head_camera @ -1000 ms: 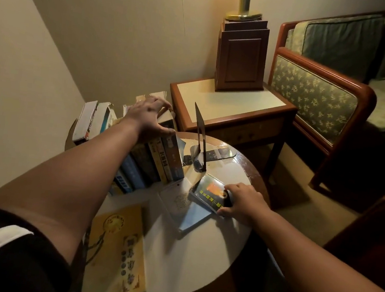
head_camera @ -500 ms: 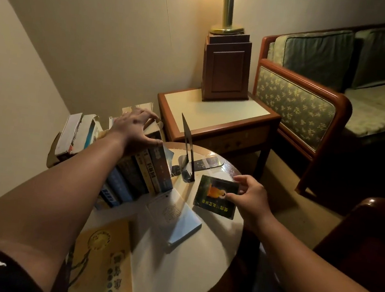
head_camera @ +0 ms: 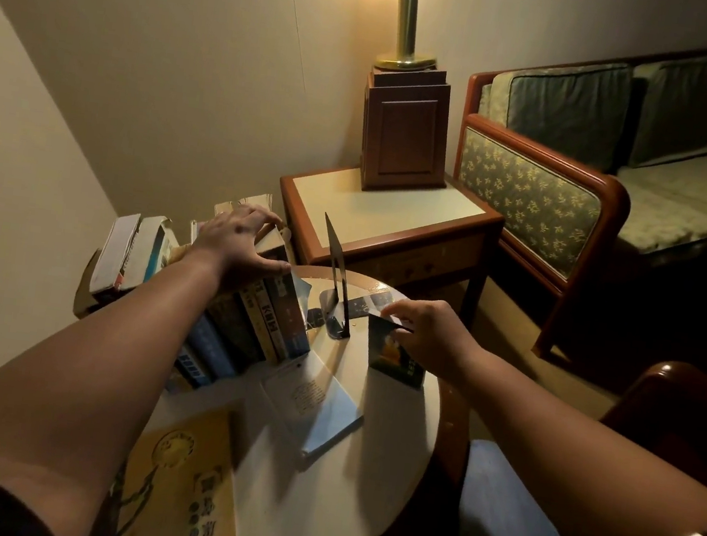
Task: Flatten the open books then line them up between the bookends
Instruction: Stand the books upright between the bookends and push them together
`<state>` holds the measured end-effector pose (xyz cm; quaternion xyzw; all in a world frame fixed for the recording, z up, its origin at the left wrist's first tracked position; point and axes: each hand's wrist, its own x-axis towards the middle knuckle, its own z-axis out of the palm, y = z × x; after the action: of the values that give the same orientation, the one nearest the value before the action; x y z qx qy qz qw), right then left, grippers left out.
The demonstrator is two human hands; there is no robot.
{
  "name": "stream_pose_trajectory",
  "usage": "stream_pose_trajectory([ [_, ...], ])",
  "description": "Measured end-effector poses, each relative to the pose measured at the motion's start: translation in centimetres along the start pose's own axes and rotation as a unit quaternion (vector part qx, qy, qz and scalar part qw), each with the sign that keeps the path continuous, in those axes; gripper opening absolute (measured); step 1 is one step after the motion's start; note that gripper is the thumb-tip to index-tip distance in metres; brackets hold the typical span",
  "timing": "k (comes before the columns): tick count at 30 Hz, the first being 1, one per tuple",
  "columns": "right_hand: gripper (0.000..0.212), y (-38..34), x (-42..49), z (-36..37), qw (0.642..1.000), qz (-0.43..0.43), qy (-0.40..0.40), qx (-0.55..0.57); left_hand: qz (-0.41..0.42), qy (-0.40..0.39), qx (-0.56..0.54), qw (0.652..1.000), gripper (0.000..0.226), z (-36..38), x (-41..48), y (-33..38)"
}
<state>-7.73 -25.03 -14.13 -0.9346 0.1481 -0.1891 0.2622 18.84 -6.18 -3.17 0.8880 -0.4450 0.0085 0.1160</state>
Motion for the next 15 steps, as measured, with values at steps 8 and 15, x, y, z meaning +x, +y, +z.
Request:
stream_pose_trajectory([
  [8, 0.043, -0.4, 0.6, -1.5, 0.996, -0.01, -0.058, -0.068, 0.006, 0.001, -0.003, 1.0, 0.084, -0.1, 0.0, 0.0],
  [15, 0.027, -0.9, 0.7, -1.5, 0.984, -0.09, -0.012, -0.151, 0.004, 0.005, -0.003, 1.0, 0.083, 0.1, 0.0, -0.2],
])
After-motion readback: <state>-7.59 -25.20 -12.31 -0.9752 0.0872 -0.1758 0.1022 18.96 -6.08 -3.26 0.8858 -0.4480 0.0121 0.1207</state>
